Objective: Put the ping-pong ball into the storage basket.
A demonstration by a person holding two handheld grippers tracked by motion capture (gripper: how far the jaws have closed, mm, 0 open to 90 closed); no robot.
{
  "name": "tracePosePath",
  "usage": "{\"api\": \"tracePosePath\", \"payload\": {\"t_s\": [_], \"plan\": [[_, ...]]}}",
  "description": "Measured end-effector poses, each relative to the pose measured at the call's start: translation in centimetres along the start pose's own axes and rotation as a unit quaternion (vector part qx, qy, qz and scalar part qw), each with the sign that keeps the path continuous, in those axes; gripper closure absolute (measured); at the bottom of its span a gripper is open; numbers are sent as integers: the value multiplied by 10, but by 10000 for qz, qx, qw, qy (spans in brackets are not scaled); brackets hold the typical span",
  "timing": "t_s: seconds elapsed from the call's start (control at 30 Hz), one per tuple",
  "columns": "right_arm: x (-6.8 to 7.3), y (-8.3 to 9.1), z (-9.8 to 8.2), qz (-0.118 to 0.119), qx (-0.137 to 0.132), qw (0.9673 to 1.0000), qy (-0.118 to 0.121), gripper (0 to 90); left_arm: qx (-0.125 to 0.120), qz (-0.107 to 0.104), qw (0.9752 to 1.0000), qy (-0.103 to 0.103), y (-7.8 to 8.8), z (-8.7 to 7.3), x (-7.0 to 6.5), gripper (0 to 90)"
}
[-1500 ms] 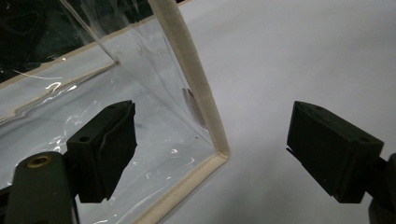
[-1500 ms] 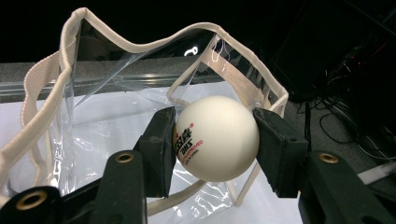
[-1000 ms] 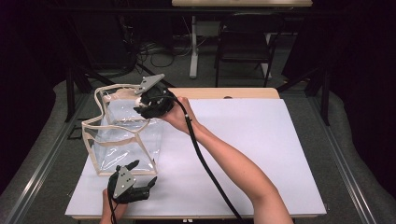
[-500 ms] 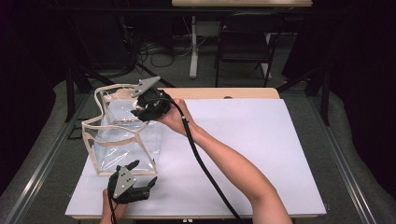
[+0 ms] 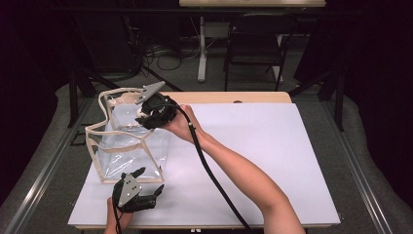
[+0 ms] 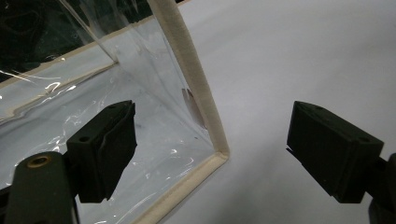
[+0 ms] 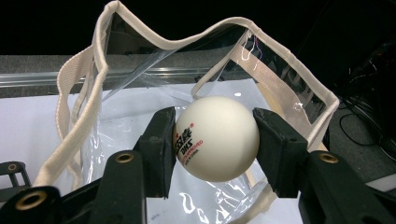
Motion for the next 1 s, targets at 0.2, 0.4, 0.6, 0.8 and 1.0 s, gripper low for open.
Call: {"api": "tracePosePath", "payload": {"t_s": [0.2,0.4,0.6,0.8,1.0], "plan": [[1,0,-2,28,60,10000,2,508,10,-6,10000,-6,0,0,0,159],[3,0,-1,58,62,10000,26,507,9,-1,10000,2,0,0,0,158],[4,1,0,83,61,9999,33,507,16,14,10000,-3,0,0,0,159],[6,1,1,129,81,9999,25,507,15,-5,10000,-20,0,0,0,158],[7,2,2,146,105,9998,65,507,6,7,10000,-8,0,0,0,158]]}}
Point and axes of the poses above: each handheld gripper's, and its own axes: y roughly backward along the jaws, z roughly out of its top, x roughly to its left, the point moved 6 cm from there along -y, roughly forward along the jaws, and after that the axes turned 4 degrees about -x, right-handed, at the moved point
